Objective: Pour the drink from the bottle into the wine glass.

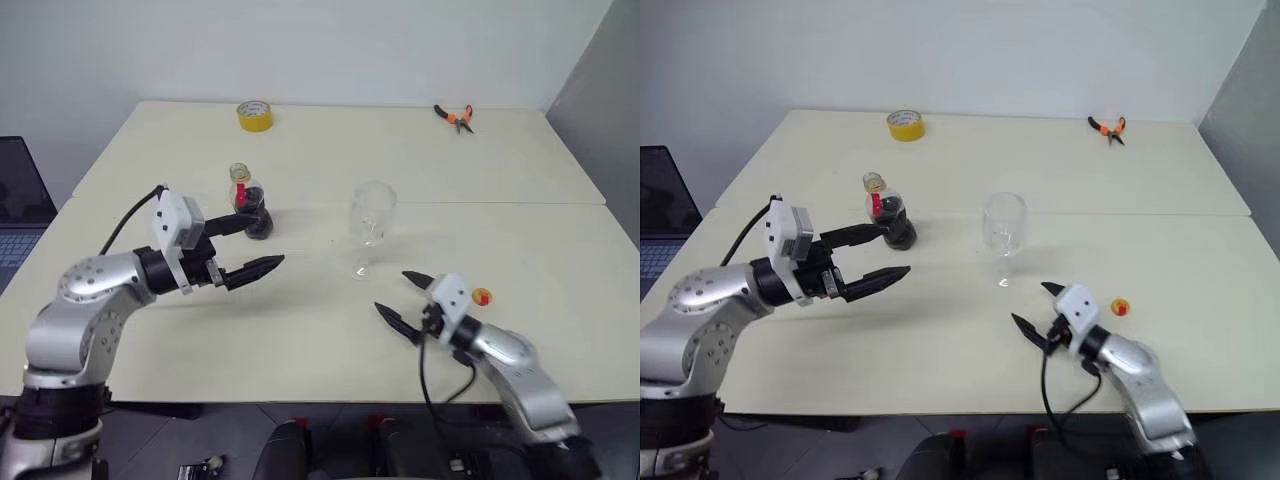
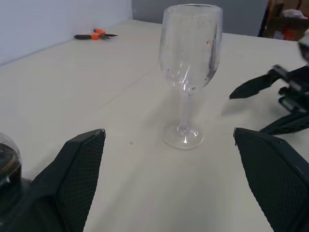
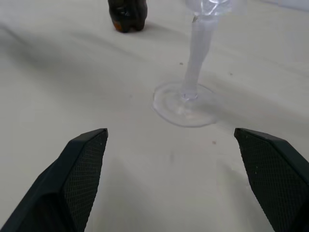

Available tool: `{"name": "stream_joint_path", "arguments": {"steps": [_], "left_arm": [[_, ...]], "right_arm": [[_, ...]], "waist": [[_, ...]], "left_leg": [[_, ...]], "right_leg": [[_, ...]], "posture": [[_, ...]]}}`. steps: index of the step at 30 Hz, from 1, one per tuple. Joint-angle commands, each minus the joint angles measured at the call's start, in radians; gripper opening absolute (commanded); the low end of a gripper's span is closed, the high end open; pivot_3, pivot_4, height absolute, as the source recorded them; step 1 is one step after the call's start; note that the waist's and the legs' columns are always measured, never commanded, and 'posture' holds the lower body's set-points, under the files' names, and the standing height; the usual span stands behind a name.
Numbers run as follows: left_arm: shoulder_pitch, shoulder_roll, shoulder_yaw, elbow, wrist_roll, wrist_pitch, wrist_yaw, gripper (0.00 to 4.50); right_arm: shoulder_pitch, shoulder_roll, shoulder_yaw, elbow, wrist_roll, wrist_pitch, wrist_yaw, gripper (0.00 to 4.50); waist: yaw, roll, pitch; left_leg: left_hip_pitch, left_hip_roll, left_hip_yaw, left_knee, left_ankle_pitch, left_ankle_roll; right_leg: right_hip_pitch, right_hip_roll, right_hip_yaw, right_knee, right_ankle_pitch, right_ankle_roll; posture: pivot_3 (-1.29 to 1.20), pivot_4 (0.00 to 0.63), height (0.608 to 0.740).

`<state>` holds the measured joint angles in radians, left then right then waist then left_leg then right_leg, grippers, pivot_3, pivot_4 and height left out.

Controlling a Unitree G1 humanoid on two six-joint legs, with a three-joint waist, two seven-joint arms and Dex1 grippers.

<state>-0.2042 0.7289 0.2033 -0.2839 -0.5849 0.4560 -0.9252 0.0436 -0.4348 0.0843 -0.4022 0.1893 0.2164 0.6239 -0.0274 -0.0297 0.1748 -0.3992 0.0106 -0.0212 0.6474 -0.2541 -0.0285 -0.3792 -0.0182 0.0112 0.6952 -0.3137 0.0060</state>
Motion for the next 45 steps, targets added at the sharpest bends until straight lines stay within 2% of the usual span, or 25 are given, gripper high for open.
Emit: {"name": "stream_joint_path", "arguments": {"steps": [1,3,6,9,12,23,30,45], "left_arm": [[0.029,-0.023,0.032,-0.061,0.033,-0.027,0.081,4.5],[0.024,-0.089,0.052,-0.044,0.061,-0.069,0.178,4.5],[0.049,-0.246,0.059,-0.029,0.241,-0.214,0.441,4.5],[0.104,-0.325,-0.001,-0.067,0.325,-0.227,0.529,4.5],[0.109,-0.352,-0.051,-0.079,0.36,-0.157,0.574,4.5],[-0.046,-0.438,-0.09,0.11,0.491,-0.174,0.75,4.5],[-0.143,-0.461,-0.095,0.231,0.499,-0.161,0.768,4.5],[-0.321,-0.485,-0.092,0.541,0.504,-0.266,0.776,4.5]], "right_arm": [[0.033,-0.016,-0.06,-0.186,0.106,0.095,-0.011,4.49],[0.046,-0.034,-0.086,-0.242,0.139,0.126,-0.01,4.49],[0.046,-0.084,-0.133,-0.316,0.218,0.195,0.014,4.49],[0.024,-0.112,-0.147,-0.35,0.265,0.244,0.009,4.49],[-0.01,-0.117,-0.136,-0.358,0.276,0.261,-0.004,4.49],[-0.079,-0.117,-0.12,-0.378,0.346,0.309,-0.009,4.49],[-0.098,-0.12,-0.11,-0.399,0.356,0.328,-0.033,4.49],[-0.15,-0.118,-0.112,-0.41,0.364,0.349,-0.071,4.49]], "waist": [[-0.001,0.0,0.0],[0.001,0.001,0.0],[0.006,0.0,-0.001],[0.004,-0.001,-0.002],[0.006,-0.002,-0.002],[0.017,-0.002,-0.002],[0.02,-0.002,-0.002],[0.024,-0.002,-0.002]], "left_leg": [[0.0,0.0,0.0,0.0,0.0,0.0],[0.002,0.0,-0.001,0.0,0.0,0.0],[0.002,0.0,-0.002,0.001,0.0,0.0],[0.003,-0.001,-0.001,0.001,0.0,0.0],[0.002,-0.001,-0.002,0.0,0.0,0.0],[0.001,-0.001,-0.003,0.0,0.0,0.0],[0.001,-0.001,-0.003,0.001,0.0,0.0],[0.001,-0.001,-0.003,0.001,0.0,0.0]], "right_leg": [[0.0,0.0,0.0,0.001,0.0,0.0],[0.001,0.0,-0.001,0.001,0.0,0.0],[0.004,0.0,-0.002,0.0,0.0,0.0],[0.006,0.0,-0.001,-0.004,0.0,0.0],[0.006,0.0,-0.003,-0.005,0.0,0.0],[0.006,0.0,-0.004,-0.005,0.0,0.0],[0.006,0.0,-0.005,-0.004,0.0,0.0],[0.006,0.0,-0.005,-0.005,0.0,0.0]], "posture": [[0.0,0.15,0.74],[0.0,0.15,0.74],[0.0,0.15,0.74],[0.0,0.15,0.74],[0.0,0.15,0.74],[0.0,0.15,0.74],[0.0,0.15,0.74],[0.0,0.15,0.74]]}}
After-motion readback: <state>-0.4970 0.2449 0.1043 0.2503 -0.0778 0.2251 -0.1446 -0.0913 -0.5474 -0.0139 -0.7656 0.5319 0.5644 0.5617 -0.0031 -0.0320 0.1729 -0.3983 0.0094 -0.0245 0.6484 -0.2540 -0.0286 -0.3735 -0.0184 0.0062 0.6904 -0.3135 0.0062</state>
